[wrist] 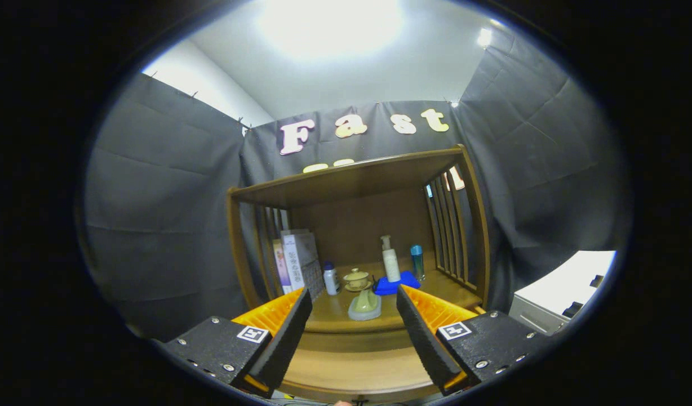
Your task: Pull open the drawer, take out the items inside it, and place them on the countertop above the cabinet.
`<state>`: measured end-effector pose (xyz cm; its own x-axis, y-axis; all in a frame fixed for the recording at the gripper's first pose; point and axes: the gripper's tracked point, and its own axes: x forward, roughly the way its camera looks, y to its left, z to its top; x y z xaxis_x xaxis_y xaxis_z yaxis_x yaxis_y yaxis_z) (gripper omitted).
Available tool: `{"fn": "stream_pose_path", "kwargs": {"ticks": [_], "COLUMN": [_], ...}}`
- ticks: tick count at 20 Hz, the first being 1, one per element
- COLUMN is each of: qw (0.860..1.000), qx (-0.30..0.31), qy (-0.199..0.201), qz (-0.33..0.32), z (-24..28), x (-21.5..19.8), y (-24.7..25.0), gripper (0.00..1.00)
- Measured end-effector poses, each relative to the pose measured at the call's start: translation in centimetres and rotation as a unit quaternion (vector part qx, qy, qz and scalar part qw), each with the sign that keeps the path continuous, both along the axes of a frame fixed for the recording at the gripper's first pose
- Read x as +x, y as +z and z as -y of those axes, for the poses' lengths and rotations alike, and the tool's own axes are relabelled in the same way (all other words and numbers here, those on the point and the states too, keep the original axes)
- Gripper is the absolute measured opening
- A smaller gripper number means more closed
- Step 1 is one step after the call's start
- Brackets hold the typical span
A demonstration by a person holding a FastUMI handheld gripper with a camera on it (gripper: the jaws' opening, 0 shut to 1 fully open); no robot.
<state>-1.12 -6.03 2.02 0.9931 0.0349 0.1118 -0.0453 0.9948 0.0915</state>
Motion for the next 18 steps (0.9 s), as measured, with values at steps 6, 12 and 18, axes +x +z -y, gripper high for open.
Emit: {"fn": "stream_pose_path", "kwargs": {"ticks": [6, 12, 18], "qw": [0.999, 0.996, 0.989], "qx": [-0.034, -0.066, -0.099], "qy": [0.011, 0.006, -0.014], "qz": [-0.022, -0.061, -0.113], "z": [-2.5, -3.3, -2.5], "x": [-4.1, -5.4, -4.4], "y": [-6.7, -13.6, -19.0], "gripper": [0.94, 0.94, 0.94]}}
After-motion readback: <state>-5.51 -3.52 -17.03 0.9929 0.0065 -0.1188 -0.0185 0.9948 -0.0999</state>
